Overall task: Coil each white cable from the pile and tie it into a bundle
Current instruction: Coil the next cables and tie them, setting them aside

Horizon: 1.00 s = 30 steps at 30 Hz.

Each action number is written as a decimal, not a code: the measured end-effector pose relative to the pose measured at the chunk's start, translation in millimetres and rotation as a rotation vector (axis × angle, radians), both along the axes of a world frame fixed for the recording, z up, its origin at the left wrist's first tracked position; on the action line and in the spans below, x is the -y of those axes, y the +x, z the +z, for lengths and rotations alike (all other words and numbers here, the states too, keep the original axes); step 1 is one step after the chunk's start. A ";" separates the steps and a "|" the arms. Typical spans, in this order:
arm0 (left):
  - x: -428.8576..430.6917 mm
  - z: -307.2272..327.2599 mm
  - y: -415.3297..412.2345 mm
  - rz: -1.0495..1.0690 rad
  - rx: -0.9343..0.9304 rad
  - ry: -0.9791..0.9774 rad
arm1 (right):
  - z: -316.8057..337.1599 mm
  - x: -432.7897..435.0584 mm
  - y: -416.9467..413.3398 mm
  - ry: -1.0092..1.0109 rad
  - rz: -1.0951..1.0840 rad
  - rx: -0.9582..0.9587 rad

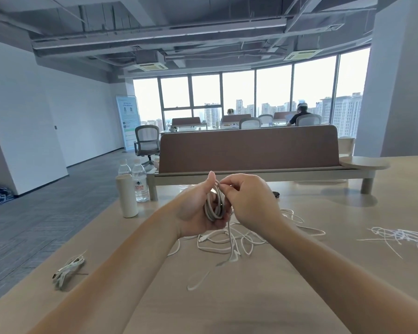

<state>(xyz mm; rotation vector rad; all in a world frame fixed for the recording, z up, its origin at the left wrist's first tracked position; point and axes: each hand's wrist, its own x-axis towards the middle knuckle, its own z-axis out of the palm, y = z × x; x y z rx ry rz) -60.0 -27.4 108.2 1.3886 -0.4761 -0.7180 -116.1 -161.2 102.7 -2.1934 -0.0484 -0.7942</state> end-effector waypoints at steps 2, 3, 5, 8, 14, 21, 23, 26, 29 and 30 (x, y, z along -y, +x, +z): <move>-0.4 -0.9 0.3 0.031 -0.021 -0.037 | -0.7 -1.1 -1.4 0.005 0.026 -0.009; -0.9 -1.1 0.0 0.044 -0.023 -0.045 | -0.7 -1.7 -2.4 0.009 0.045 -0.025; -1.6 -2.6 0.2 0.058 -0.013 -0.043 | -1.4 -3.0 -3.6 0.003 0.080 -0.052; -0.6 -3.9 1.5 0.093 0.013 -0.036 | -2.2 -5.7 -4.8 -0.022 0.096 -0.064; 4.9 -5.5 -0.9 0.193 0.009 -0.031 | -5.6 -8.9 -8.3 -0.123 0.157 -0.080; -2.5 3.2 4.9 0.378 0.036 -0.059 | -4.7 1.8 -6.8 -0.039 0.186 -0.184; -7.6 7.7 7.7 0.393 0.038 -0.073 | -2.7 5.9 -8.1 -0.070 0.253 -0.266; -16.3 16.8 7.6 0.341 0.070 -0.071 | 5.1 7.3 -9.1 -0.142 0.296 -0.339; -17.8 23.9 3.2 0.310 0.090 -0.059 | 20.1 8.7 -14.0 -0.123 0.392 -0.469; -17.4 25.4 1.5 0.310 0.098 -0.060 | 26.3 9.2 -17.4 -0.107 0.449 -0.525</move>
